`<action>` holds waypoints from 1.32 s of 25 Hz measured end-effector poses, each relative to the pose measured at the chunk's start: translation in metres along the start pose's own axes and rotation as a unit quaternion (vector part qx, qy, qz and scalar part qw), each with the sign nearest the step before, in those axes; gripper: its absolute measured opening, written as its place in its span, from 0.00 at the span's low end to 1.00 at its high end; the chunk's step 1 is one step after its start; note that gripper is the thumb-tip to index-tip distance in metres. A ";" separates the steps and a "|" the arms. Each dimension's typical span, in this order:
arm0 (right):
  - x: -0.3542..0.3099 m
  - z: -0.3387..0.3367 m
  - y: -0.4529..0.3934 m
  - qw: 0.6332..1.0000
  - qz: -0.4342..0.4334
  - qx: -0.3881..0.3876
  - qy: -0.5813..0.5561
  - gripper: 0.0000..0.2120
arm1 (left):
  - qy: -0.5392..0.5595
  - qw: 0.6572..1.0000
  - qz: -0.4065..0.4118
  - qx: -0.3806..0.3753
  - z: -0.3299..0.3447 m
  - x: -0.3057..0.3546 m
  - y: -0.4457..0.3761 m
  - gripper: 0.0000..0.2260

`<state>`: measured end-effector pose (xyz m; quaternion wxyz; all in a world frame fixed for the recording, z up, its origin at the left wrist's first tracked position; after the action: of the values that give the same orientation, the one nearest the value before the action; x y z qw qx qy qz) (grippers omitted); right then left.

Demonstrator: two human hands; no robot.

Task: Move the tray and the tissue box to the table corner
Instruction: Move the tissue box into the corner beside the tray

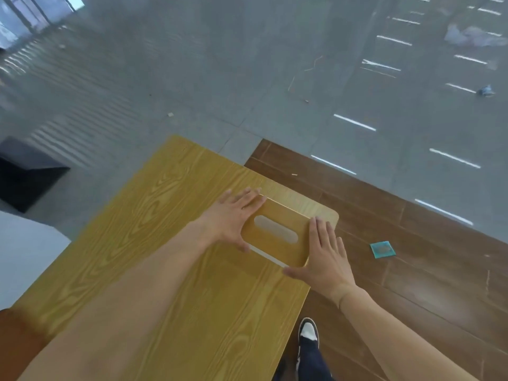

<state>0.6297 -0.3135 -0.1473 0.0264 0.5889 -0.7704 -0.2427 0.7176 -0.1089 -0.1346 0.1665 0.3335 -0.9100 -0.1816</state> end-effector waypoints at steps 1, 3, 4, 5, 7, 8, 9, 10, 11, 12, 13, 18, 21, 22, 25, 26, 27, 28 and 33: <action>-0.002 0.001 -0.003 1.000 -0.003 -0.002 0.008 0.65 | -0.010 1.000 0.007 -0.017 0.000 0.000 -0.007 0.61; -0.004 0.000 -0.009 1.000 -0.012 -0.007 0.021 0.65 | -0.020 0.999 0.025 -0.038 0.001 0.004 -0.018 0.62; -0.005 0.000 -0.011 0.999 -0.016 -0.010 0.027 0.65 | -0.025 0.998 0.033 -0.044 0.002 0.006 -0.022 0.62; -0.006 0.000 -0.012 0.999 -0.020 -0.013 0.030 0.66 | -0.030 0.998 0.038 -0.049 0.002 0.007 -0.026 0.63; -0.008 0.002 -0.014 0.999 -0.019 -0.020 0.032 0.67 | -0.037 0.997 0.044 -0.052 0.003 0.009 -0.030 0.63; -0.008 0.003 -0.015 0.999 -0.016 -0.019 0.032 0.67 | -0.037 0.997 0.044 -0.048 0.003 0.009 -0.030 0.63; -0.009 0.003 -0.015 0.999 -0.014 -0.018 0.032 0.68 | -0.036 0.998 0.043 -0.043 0.004 0.009 -0.031 0.63; -0.010 0.003 -0.016 0.999 -0.012 -0.016 0.032 0.68 | -0.033 0.998 0.041 -0.038 0.004 0.010 -0.031 0.63; -0.010 0.003 -0.016 0.999 -0.013 -0.012 0.033 0.68 | -0.027 0.998 0.039 -0.031 0.005 0.011 -0.030 0.63; -0.011 0.002 -0.016 0.999 -0.015 -0.007 0.033 0.67 | -0.020 0.999 0.038 -0.022 0.004 0.012 -0.030 0.63; -0.013 -0.001 -0.017 0.999 -0.020 -0.004 0.034 0.67 | -0.011 0.999 0.038 -0.012 0.004 0.014 -0.030 0.63; -0.021 -0.020 -0.020 0.995 -0.074 0.004 0.068 0.66 | 0.036 0.998 0.013 0.041 0.002 0.024 -0.023 0.61; -0.022 -0.034 -0.018 0.990 -0.101 0.009 0.093 0.65 | 0.048 0.997 -0.005 0.066 0.000 0.033 -0.013 0.61; -0.022 -0.038 -0.015 0.989 -0.108 0.007 0.100 0.65 | 0.048 0.996 -0.008 0.071 -0.002 0.036 -0.010 0.61; -0.023 -0.049 -0.006 0.985 -0.127 0.006 0.115 0.65 | 0.045 0.995 -0.024 0.084 -0.012 0.048 0.004 0.60; -0.024 -0.053 -0.003 0.984 -0.137 0.006 0.117 0.65 | 0.046 0.995 -0.032 0.084 -0.015 0.052 0.009 0.60; -0.024 -0.057 0.001 0.982 -0.150 0.009 0.118 0.65 | 0.047 0.994 -0.041 0.087 -0.018 0.056 0.015 0.60; -0.025 -0.061 0.005 0.979 -0.164 0.012 0.121 0.65 | 0.048 0.993 -0.051 0.090 -0.021 0.061 0.021 0.60; -0.028 -0.087 0.026 0.958 -0.245 0.019 0.147 0.64 | 0.060 0.984 -0.106 0.130 -0.033 0.092 0.055 0.60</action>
<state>0.6433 -0.3130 -0.0538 0.0678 0.7892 -0.5945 -0.1382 0.6350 -0.1379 -0.0650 0.1561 0.4568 -0.8739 -0.0578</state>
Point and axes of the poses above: each hand's wrist, its own y-axis away from the middle knuckle, its own z-axis out of the palm, x = y × z, the point moved 7 cm from there along -y, towards the middle knuckle, and after that the axes turned 15 degrees about z, right-handed, at the moved point
